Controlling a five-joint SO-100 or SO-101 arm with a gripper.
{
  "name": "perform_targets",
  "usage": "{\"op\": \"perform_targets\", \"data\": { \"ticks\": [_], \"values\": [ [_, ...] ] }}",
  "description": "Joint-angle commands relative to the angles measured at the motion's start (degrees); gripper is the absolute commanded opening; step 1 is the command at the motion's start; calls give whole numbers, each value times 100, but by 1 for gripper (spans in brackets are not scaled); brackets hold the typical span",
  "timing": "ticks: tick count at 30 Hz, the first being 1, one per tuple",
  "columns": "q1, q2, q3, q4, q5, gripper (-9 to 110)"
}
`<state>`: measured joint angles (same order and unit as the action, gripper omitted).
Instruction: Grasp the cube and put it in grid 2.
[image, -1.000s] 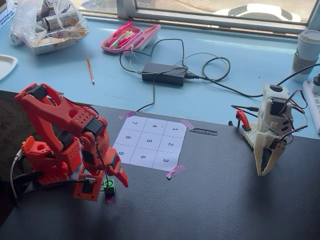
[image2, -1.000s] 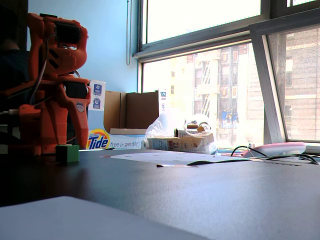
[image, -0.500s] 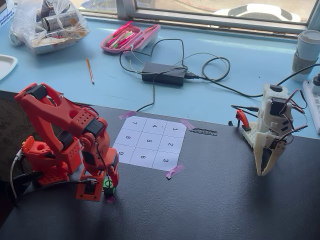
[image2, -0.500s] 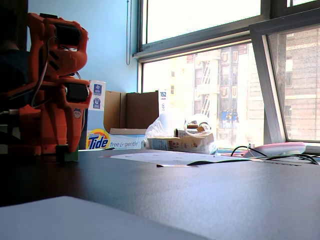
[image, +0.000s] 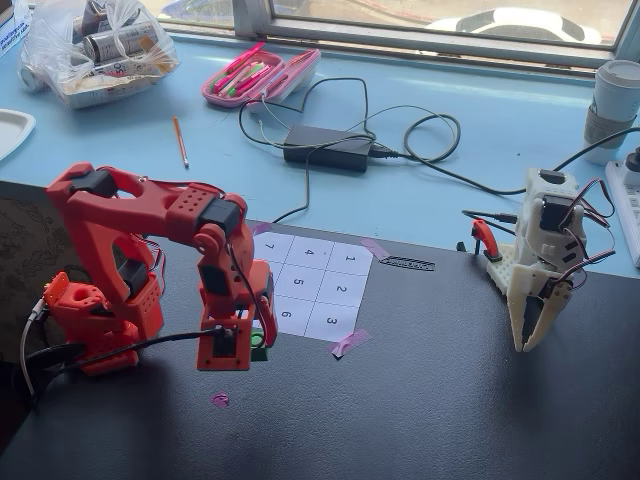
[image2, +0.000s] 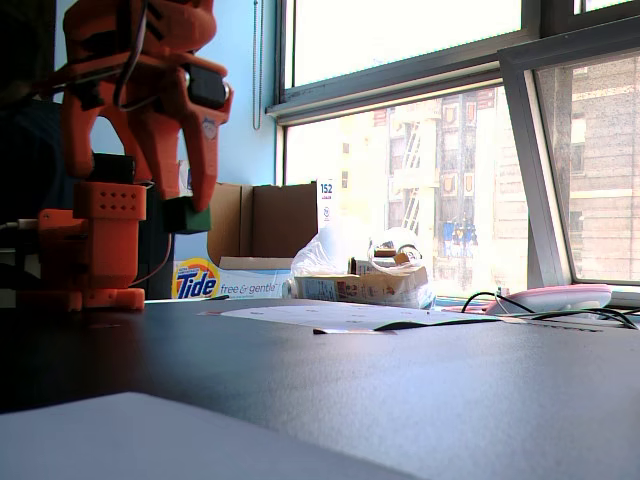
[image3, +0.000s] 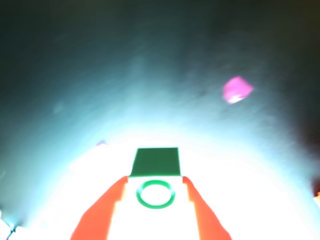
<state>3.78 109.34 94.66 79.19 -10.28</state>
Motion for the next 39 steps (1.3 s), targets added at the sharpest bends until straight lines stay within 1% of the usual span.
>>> {"op": "perform_targets", "data": {
  "ticks": [1,7,16,20,24,32,39],
  "values": [
    [-624,-413,-1406,422,26,0],
    [-1723,-1301,-2646,923,255,0],
    [-3041,-2224,-3076,853,694,0],
    [-3173,-2918,-3779,844,896,0],
    [-3085,-3445,-4175,712,976,0],
    [-2927,-4069,-4263,448,967,0],
    [-3155,-4456,-4491,255,1020,0]
  ]
}}
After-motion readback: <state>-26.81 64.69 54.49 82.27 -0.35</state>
